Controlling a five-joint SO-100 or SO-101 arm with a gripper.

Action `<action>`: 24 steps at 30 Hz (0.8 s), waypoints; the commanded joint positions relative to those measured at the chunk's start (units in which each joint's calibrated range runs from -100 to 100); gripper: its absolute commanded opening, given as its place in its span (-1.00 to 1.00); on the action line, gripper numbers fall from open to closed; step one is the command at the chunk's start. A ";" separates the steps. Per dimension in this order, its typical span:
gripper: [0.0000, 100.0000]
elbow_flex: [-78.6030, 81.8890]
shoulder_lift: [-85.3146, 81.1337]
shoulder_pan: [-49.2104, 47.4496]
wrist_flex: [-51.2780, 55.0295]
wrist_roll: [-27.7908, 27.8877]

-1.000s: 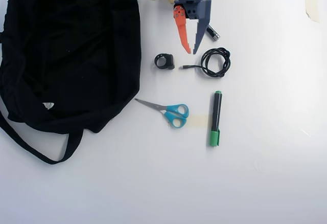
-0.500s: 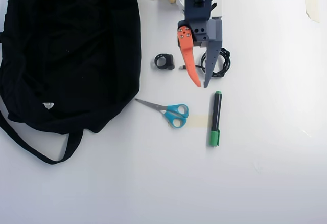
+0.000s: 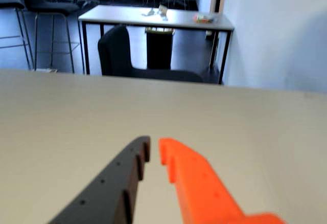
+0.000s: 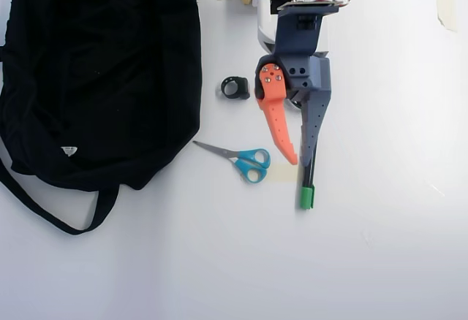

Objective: Put the cable into the black bag

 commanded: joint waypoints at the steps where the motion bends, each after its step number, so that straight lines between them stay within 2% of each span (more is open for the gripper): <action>1: -0.95 -8.15 2.12 0.33 1.34 0.58; 5: -0.95 -13.01 4.03 0.40 5.48 0.84; 13: -0.95 -12.38 3.53 0.33 5.82 0.89; 19: -0.95 -12.29 2.87 -1.69 12.71 0.94; 24: -0.95 -12.38 2.62 -3.56 23.30 0.89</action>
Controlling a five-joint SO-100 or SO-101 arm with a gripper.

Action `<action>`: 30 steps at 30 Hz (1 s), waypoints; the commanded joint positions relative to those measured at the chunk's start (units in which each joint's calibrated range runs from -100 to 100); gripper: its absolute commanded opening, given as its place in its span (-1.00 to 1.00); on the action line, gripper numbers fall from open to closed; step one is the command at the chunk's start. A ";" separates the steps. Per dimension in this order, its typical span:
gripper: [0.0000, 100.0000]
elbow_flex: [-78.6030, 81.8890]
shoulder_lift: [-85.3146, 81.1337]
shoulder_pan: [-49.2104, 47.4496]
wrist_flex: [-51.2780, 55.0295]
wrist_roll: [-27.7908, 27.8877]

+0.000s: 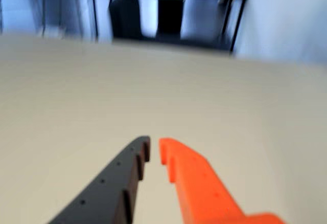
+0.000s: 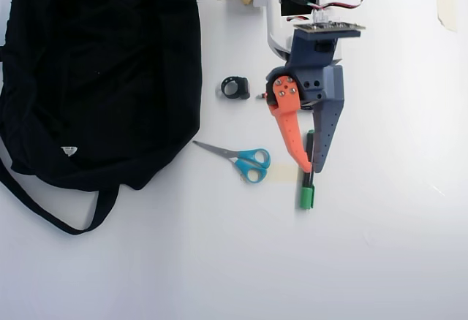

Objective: Put the cable into the black bag

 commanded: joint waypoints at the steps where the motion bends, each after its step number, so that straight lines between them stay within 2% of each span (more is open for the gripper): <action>1: -0.95 -2.79 -2.03 -1.44 8.71 0.30; 23: -0.95 -4.22 -7.26 -3.23 57.72 -0.33; 30: -0.94 -4.22 -7.26 -5.10 65.65 0.30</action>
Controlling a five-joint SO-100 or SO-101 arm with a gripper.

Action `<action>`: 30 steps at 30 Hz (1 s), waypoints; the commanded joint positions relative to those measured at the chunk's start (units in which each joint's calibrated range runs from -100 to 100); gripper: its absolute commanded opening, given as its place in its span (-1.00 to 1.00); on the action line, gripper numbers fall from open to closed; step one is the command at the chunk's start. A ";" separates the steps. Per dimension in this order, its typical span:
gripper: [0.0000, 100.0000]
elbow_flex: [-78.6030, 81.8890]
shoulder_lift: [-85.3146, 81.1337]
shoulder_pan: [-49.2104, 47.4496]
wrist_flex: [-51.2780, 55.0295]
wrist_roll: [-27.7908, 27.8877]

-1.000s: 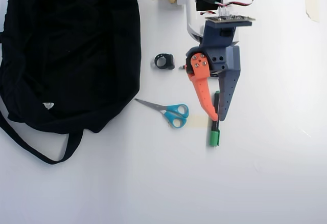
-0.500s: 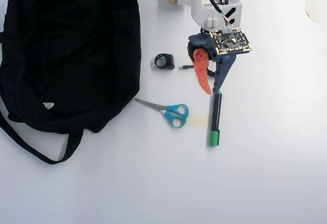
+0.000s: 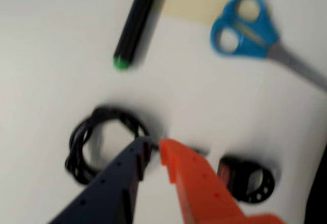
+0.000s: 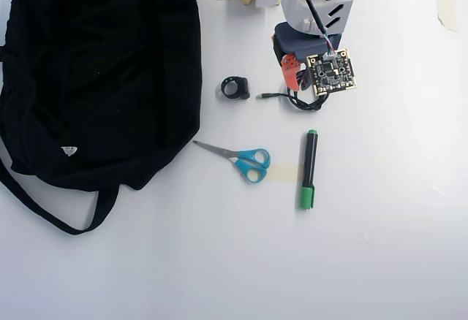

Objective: Put the cable into the black bag

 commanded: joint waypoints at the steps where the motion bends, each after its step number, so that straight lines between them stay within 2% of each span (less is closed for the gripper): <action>1: -0.94 -2.65 -2.44 -1.21 3.22 0.35; 18: -0.94 -2.65 -2.53 -3.08 10.88 0.46; 26: -0.94 -1.93 -2.44 -3.08 10.97 0.46; 30: -0.94 -1.84 -2.44 -3.08 10.97 3.34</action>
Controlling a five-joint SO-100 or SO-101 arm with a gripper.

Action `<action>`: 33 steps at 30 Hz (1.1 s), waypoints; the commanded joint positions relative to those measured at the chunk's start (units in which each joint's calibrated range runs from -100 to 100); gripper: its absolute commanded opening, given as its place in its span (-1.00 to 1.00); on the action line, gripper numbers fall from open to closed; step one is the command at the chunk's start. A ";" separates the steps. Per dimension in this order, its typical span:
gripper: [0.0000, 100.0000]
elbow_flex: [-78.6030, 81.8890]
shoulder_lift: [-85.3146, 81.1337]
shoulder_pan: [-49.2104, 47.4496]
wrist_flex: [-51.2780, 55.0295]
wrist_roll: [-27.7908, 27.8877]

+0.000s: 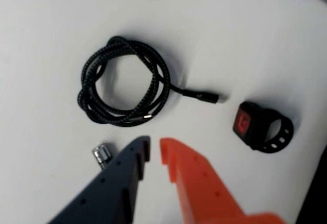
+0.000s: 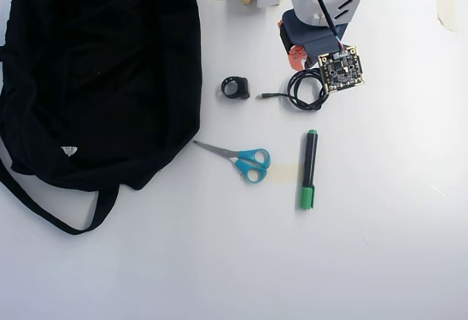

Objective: Put the cable into the black bag

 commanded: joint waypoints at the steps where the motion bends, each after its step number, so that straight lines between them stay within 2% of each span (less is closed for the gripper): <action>1: -0.94 -1.84 -2.44 -0.43 0.49 3.19; 7: -0.91 -1.75 -1.45 -0.88 0.49 4.45; 18: -0.31 -1.57 -1.20 -1.71 0.32 8.54; 25: -0.12 1.84 -1.03 -1.71 -0.54 10.69; 33: 0.00 2.20 3.20 -2.08 -1.32 10.79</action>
